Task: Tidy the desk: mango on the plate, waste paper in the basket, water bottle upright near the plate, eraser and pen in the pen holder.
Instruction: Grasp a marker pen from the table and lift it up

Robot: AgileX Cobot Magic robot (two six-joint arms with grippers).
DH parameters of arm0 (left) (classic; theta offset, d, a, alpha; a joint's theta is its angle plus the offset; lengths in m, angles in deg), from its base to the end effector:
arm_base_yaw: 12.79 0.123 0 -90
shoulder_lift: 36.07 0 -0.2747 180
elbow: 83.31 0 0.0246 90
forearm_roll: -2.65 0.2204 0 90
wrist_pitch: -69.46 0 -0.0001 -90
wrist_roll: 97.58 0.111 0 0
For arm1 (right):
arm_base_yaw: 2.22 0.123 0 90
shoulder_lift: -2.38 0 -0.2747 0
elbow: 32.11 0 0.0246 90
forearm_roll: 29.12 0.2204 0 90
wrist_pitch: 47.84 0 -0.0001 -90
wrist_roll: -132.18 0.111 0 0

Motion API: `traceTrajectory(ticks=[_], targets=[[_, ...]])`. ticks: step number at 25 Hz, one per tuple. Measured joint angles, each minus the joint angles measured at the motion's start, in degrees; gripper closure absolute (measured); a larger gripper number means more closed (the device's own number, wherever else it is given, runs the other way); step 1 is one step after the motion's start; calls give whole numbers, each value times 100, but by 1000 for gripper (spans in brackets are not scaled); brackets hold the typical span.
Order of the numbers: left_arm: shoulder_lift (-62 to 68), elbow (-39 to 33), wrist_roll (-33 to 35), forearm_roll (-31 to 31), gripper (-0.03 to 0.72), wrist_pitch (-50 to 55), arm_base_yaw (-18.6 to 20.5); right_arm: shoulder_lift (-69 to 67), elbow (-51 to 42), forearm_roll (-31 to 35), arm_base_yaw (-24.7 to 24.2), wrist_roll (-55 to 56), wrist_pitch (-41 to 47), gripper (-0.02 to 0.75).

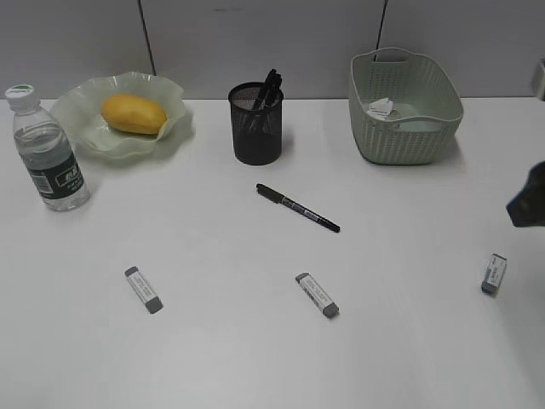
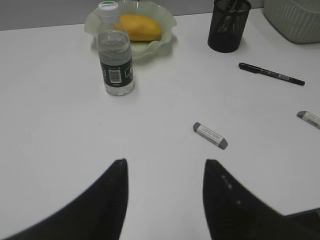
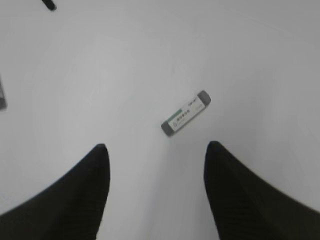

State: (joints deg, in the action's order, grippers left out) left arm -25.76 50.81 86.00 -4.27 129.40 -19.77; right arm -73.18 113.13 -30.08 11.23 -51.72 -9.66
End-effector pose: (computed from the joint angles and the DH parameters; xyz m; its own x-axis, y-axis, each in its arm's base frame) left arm -0.0030 -0.0113 0.2669 -0.4339 0.0549 -0.8993 0.2147 0.9757 -0.0440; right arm 0.1993 0.0465 0.2409 -0.8080 -0.2767 -0.5201 -0.2939 0.9545 -0.0512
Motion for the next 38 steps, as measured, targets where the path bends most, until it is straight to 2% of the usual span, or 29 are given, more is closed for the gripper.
traceTrajectory(ticks=[5,14,22,29,38], targets=[[0,0,0,0,312,0,0,-1711,1384,-42,134,-162,325,261],[0,0,-11,0,312,0,0,-3970,3931,-395,1226,-331,1284,261],[0,0,-11,0,312,7,0,-5432,5961,-299,1646,-455,2064,261],[0,0,-11,0,312,14,0,-6307,6863,240,1852,-570,2117,261],[0,0,-11,0,312,14,0,-6895,6995,425,1852,-1293,1836,261]])
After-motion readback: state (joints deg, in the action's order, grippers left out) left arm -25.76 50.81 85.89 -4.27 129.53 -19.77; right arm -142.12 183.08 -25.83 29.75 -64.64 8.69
